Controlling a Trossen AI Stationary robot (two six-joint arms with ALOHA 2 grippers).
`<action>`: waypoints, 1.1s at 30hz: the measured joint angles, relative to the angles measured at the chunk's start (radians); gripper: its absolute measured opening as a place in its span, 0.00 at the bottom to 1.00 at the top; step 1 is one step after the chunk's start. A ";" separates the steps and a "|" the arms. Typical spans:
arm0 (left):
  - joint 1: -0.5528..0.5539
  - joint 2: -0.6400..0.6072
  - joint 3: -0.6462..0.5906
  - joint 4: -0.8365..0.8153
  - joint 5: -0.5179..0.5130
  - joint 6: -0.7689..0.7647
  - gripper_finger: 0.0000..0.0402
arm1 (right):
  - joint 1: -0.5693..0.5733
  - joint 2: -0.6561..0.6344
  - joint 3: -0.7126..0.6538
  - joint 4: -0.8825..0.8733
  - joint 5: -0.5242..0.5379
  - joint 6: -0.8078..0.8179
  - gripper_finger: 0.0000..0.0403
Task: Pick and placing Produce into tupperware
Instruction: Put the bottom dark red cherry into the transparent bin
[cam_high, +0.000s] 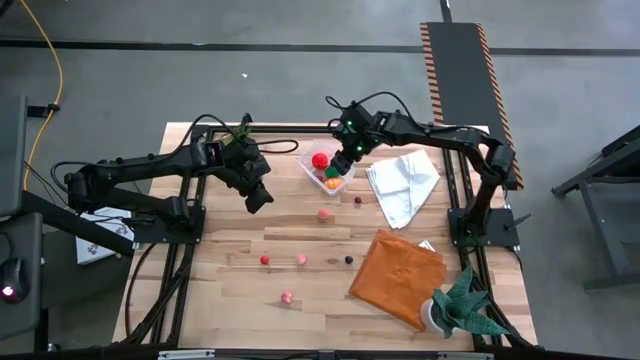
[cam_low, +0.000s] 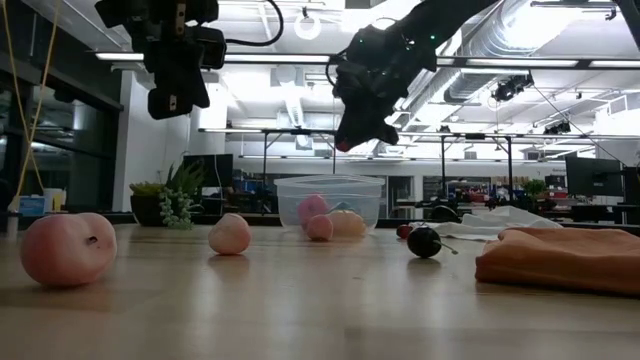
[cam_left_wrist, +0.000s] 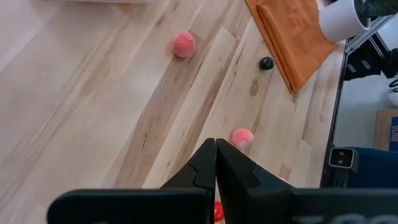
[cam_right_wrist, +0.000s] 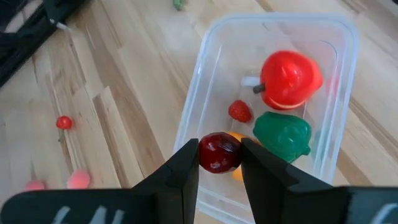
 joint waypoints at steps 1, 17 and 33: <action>0.000 0.000 0.000 0.000 0.000 0.000 0.00 | 0.000 0.015 0.018 -0.012 0.000 -0.006 0.24; 0.000 0.000 0.000 -0.003 -0.018 -0.002 0.00 | 0.004 0.313 0.474 -0.436 0.064 -0.213 0.24; 0.000 0.000 0.000 -0.002 -0.035 0.002 0.00 | 0.044 0.332 0.426 -0.398 0.094 -0.216 0.24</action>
